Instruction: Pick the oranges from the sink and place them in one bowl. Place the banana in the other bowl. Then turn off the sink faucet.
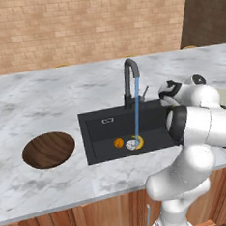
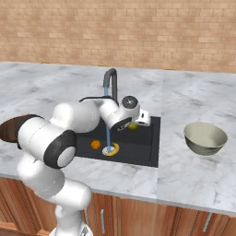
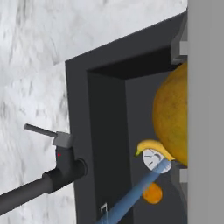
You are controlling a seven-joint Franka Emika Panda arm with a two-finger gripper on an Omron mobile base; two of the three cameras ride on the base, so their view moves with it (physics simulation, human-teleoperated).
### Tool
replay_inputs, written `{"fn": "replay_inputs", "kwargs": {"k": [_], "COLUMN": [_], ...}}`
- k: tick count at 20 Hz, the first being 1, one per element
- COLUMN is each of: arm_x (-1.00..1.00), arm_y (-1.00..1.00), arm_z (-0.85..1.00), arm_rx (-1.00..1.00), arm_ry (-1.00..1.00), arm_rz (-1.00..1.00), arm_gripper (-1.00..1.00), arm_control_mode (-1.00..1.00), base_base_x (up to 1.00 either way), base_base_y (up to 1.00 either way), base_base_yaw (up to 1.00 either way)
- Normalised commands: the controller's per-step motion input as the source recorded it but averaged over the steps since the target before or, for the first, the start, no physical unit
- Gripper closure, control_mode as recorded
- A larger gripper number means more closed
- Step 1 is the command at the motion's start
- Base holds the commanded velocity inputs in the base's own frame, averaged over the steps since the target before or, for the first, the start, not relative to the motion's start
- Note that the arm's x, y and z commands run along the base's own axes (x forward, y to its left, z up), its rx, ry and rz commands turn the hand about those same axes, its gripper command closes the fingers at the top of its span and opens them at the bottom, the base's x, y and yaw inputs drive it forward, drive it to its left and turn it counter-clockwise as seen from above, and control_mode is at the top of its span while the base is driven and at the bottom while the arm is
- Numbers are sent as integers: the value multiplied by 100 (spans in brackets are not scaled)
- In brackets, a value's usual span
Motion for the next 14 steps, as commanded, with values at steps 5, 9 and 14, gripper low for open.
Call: {"fn": "replay_inputs", "kwargs": {"k": [5, 9, 14], "arm_x": [-44, -48, -55], "arm_y": [41, 59, 68], "arm_z": [48, 37, 17], "arm_rx": [0, 0, 0], "arm_ry": [1, 4, 3], "arm_rz": [2, 2, 4], "arm_gripper": [100, 100, 100], "arm_control_mode": [-100, -100, -100], "base_base_x": [0, 0, 0], "base_base_y": [0, 0, 0], "base_base_yaw": [0, 0, 0]}}
